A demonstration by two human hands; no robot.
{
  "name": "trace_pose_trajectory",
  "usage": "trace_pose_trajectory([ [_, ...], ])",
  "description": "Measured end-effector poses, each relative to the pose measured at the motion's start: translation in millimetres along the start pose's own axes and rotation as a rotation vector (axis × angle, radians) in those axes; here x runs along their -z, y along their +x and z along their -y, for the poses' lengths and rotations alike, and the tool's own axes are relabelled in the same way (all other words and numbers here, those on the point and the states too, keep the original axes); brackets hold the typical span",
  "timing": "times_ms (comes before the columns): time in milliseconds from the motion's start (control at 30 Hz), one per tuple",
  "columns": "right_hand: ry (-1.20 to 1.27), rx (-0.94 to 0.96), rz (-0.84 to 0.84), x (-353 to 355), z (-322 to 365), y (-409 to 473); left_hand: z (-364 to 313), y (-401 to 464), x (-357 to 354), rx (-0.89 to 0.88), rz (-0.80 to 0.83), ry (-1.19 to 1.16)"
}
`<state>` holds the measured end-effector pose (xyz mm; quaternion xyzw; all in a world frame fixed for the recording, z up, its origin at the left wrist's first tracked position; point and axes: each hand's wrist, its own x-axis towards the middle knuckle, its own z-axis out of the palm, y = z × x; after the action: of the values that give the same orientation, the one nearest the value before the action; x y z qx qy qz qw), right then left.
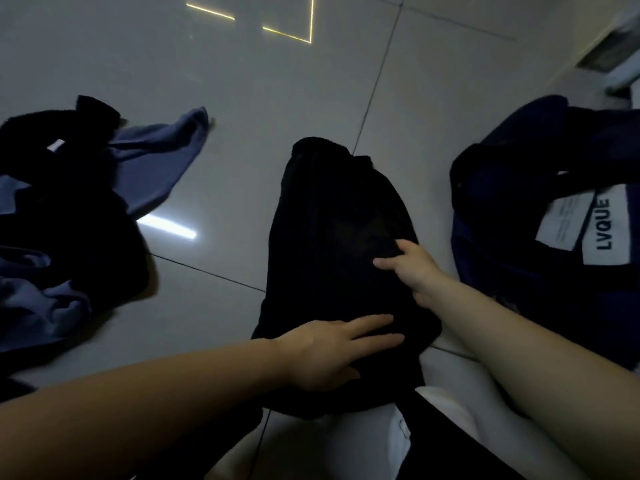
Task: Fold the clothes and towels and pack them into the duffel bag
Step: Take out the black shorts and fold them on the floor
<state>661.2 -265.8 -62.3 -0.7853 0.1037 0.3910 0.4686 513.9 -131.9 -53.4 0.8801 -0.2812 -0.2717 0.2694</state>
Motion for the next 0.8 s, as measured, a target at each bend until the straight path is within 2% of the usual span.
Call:
trace_pose_trajectory([
  [67, -0.068, 0.081, -0.019, 6, -3, 6, 9, -9, -3, -0.02, -0.245, 0.016],
  [133, -0.19, 0.247, -0.052, 14, 4, 4, 25, -16, -6, 0.012, -0.487, 0.109],
  [200, -0.325, 0.431, -0.121, 26, 13, -6, 41, -22, -6, 0.107, -0.596, 0.197],
  [267, -0.376, 0.528, -0.237, 41, 12, -16, 56, -29, -8, 0.174, -0.56, 0.278],
  [333, -0.399, 0.506, -0.312, 57, -1, -18, 65, -33, -15, 0.17, -0.36, 0.385],
  [433, -0.605, 0.2, -0.257, 69, -30, -12, 64, -31, -39, 0.128, 0.009, 0.524],
  [467, -0.706, 0.126, -0.237, 69, -40, -13, 66, -31, -50, 0.132, 0.047, 0.54],
  [500, -0.819, 0.145, -0.247, 67, -47, -16, 68, -32, -56, 0.141, 0.028, 0.536],
  [567, -1.093, 0.412, -0.222, 57, -57, -26, 69, -38, -58, 0.142, 0.007, 0.523],
  [633, -1.291, 0.576, 0.011, 46, -67, -29, 77, -51, -58, 0.131, 0.043, 0.548],
  [700, -1.387, 0.459, 0.224, 37, -74, -30, 87, -64, -57, 0.122, 0.012, 0.552],
  [800, -1.452, 0.42, 0.264, 28, -74, -35, 87, -76, -52, 0.161, 0.048, 0.521],
])
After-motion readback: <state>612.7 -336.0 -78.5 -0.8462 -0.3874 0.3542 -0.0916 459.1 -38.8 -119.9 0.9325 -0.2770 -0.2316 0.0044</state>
